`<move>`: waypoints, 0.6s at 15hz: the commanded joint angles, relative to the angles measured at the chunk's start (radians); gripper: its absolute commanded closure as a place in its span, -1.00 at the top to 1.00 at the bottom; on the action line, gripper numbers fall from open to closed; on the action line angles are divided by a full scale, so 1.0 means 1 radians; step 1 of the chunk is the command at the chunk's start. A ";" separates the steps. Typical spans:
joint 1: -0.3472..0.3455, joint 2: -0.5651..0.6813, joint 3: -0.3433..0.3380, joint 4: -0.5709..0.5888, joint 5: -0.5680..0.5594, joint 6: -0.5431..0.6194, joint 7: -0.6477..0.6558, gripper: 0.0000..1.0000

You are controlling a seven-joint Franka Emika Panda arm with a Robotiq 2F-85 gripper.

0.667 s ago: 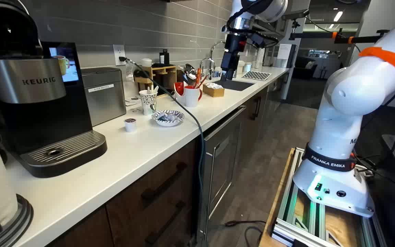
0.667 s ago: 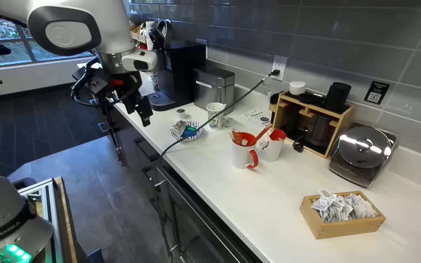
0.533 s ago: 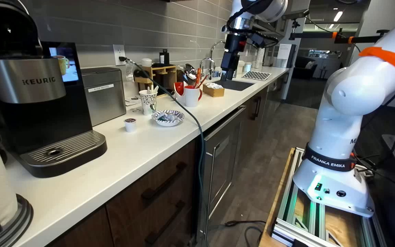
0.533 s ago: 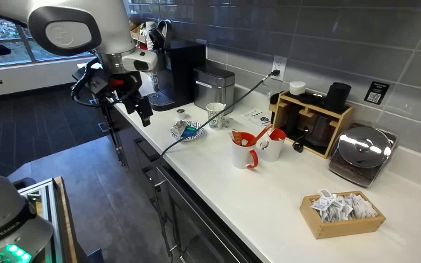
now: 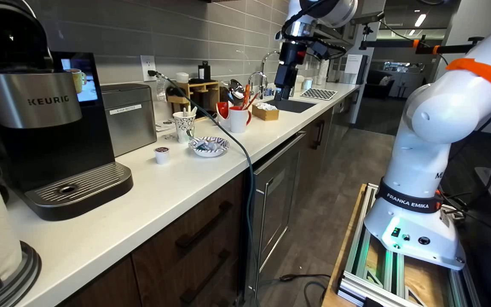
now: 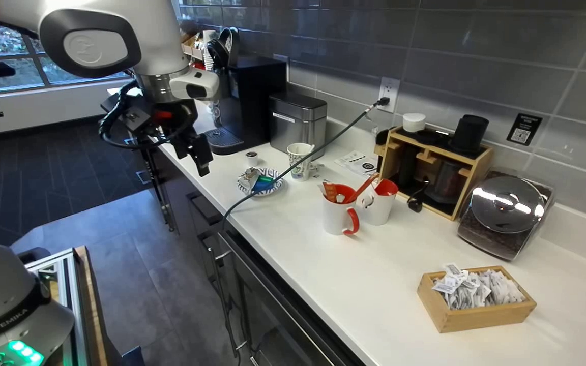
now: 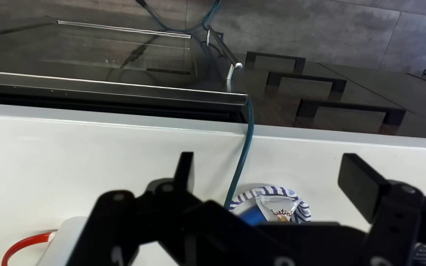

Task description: Take the knives out of the coffee cup and put it into the mug cup

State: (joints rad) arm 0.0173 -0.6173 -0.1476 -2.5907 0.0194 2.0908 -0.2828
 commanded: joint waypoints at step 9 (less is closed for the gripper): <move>0.123 0.116 0.066 0.164 0.277 0.233 0.104 1.00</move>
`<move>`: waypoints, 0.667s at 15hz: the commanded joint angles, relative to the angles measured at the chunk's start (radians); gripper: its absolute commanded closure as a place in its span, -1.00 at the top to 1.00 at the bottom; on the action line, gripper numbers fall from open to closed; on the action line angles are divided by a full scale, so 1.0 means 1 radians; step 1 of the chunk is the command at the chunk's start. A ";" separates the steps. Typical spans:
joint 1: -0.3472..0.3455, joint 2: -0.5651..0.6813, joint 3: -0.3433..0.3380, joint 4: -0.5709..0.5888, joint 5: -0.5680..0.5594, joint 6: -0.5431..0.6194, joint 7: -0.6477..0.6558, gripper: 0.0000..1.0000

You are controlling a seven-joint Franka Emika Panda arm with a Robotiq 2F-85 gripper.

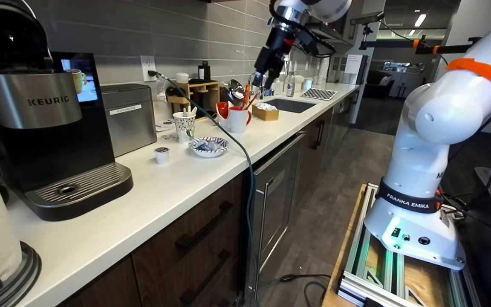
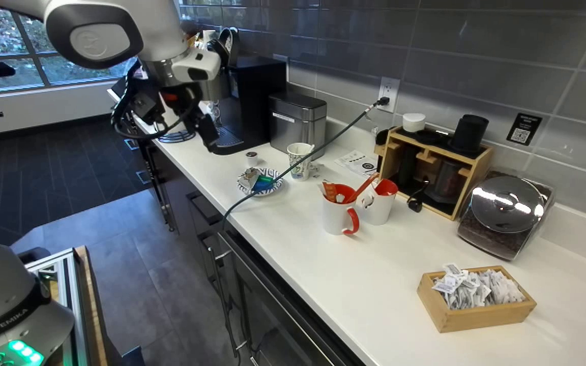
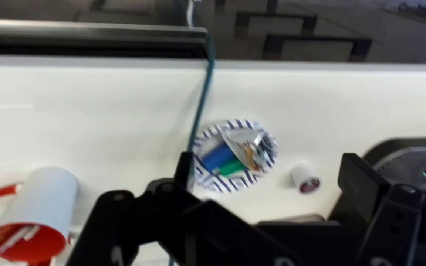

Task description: Take the knives out of the coffee cup and put it into the mug cup

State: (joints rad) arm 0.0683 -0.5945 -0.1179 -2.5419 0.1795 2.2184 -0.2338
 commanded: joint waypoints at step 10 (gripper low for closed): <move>0.140 0.505 0.082 0.419 0.069 0.318 -0.324 1.00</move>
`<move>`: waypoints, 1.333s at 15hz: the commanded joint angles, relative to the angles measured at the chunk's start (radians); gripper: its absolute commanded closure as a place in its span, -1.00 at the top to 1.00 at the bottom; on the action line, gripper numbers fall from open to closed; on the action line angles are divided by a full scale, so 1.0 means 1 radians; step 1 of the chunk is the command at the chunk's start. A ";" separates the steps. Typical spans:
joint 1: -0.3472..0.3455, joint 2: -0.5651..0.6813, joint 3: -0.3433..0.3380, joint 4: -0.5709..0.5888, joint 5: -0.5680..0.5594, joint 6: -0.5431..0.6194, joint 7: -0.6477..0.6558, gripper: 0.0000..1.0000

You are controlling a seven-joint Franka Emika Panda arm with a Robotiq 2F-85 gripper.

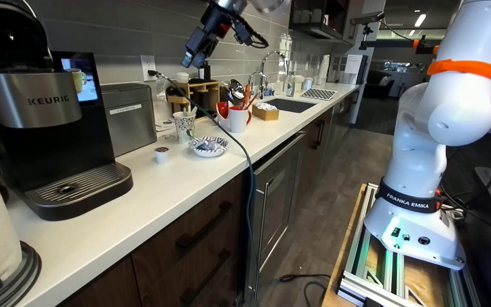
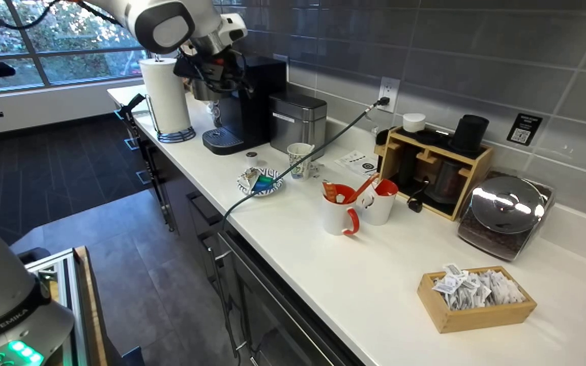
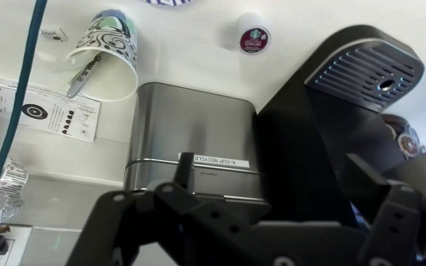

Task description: Take the knives out of the coffee cup and put it into the mug cup

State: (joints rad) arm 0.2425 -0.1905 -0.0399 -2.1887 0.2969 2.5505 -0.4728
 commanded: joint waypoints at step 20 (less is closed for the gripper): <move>-0.248 0.480 0.064 0.356 -0.092 -0.338 -0.158 1.00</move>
State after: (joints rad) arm 0.0326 0.2405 -0.0002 -1.9015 0.2099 2.2645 -0.6602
